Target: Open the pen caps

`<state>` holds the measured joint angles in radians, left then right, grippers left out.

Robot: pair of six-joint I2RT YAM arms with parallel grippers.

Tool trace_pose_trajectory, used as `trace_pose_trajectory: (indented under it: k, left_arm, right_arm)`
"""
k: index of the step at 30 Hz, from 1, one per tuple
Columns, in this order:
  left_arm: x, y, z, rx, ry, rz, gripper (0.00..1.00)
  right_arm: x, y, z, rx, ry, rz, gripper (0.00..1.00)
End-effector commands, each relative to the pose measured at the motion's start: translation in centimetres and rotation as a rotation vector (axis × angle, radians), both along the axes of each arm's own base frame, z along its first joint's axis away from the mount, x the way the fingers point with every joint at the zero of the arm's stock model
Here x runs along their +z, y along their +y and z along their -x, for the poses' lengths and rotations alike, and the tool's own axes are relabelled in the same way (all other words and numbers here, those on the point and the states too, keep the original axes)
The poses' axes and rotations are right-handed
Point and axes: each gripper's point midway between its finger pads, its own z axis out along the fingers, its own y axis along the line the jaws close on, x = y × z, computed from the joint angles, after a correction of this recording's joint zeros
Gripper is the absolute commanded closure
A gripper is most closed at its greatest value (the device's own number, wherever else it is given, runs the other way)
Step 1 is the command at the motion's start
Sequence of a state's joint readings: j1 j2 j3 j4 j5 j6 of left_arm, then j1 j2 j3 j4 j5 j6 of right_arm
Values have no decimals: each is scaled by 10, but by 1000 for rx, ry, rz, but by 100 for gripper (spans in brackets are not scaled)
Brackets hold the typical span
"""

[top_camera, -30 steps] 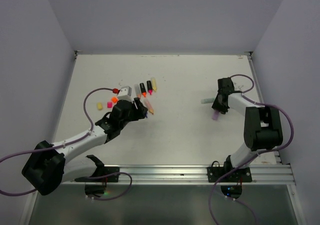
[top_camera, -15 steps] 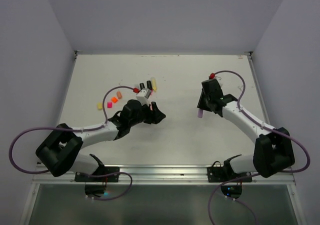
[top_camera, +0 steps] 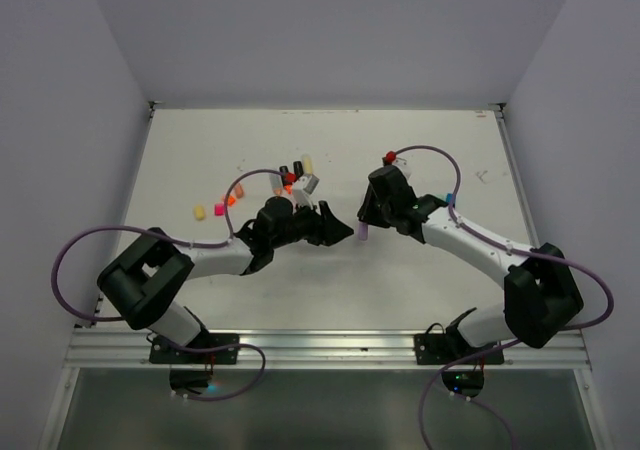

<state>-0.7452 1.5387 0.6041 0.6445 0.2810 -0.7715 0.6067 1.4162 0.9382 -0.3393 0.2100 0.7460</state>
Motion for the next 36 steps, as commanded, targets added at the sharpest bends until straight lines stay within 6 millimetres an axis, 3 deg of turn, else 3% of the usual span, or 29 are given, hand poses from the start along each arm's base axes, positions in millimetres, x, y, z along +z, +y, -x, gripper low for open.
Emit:
trace_pose_trajectory:
  k: [1, 13, 26, 30, 33, 34, 35, 36]
  left_arm:
    - [31, -22, -5, -15, -68, 83, 41]
    - [13, -32, -4, -11, -32, 40, 44]
    - [10, -33, -11, 19, -22, 24, 50]
    - [10, -34, -10, 12, -21, 23, 63]
    - [7, -33, -8, 6, -17, 19, 84]
    - [8, -33, -8, 4, -19, 18, 100]
    - [6, -32, -7, 3, -17, 14, 100]
    - [6, -30, -7, 9, -24, 9, 100]
  right_arm:
    - [41, 26, -19, -34, -108, -120, 100]
    - [48, 40, -16, -23, -125, -171, 100]
    - [50, 49, -10, -3, -120, -203, 100]
    - [52, 50, -10, -5, -124, -209, 100]
    - [52, 51, -11, -6, -127, -207, 100]
    - [50, 51, -11, -7, -123, -203, 100]
    - [50, 52, -12, 3, -122, -201, 100]
    - [51, 54, -12, 13, -124, -201, 93]
